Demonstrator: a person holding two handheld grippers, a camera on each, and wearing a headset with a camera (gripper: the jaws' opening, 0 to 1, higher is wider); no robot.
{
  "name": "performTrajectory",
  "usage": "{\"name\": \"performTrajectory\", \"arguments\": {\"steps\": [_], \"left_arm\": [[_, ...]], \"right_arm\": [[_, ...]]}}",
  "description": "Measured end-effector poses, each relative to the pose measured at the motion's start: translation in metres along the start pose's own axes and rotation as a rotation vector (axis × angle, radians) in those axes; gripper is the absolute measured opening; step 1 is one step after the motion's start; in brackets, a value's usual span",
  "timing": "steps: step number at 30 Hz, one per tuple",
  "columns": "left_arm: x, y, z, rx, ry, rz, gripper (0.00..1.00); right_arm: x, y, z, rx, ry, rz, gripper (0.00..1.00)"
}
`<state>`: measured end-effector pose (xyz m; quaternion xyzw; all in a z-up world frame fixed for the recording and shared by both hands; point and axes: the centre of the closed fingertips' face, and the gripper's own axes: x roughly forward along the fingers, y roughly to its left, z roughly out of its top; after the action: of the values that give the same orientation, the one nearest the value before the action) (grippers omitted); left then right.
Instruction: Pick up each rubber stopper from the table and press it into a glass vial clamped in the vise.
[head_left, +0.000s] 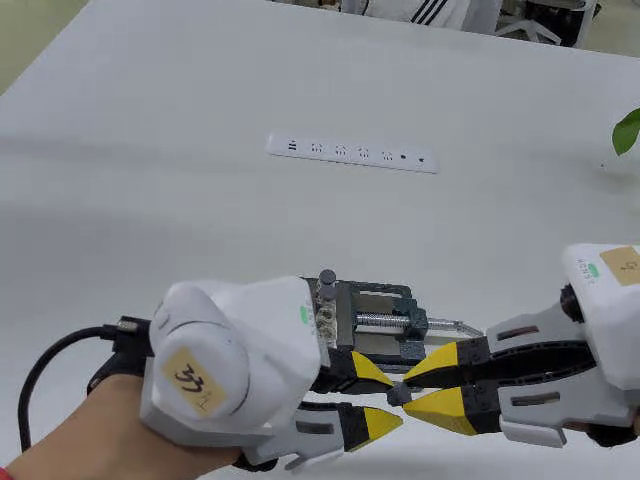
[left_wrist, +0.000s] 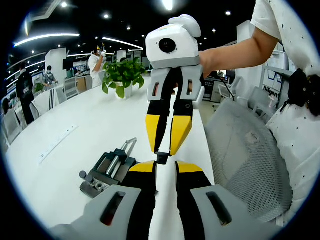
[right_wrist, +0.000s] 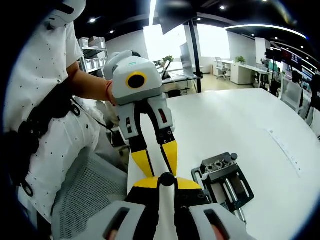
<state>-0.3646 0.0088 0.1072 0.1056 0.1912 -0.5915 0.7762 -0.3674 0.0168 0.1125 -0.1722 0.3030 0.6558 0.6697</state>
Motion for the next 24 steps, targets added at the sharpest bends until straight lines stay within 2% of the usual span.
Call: {"name": "performTrajectory", "arguments": {"steps": [7,15,24], "left_arm": [[-0.009,0.006,-0.009,-0.018,-0.004,0.034,0.16],[-0.026,0.023,-0.021,-0.056,-0.024,0.111,0.26],[-0.050,0.051,-0.038,-0.098,-0.064,0.203,0.41]], "right_arm": [[0.000,-0.007,0.007,-0.010,0.013,-0.007,0.04],[0.007,-0.020,0.019,-0.019,0.035,-0.027,0.04],[0.022,-0.044,0.031,-0.032,0.100,-0.050,0.05]]}}
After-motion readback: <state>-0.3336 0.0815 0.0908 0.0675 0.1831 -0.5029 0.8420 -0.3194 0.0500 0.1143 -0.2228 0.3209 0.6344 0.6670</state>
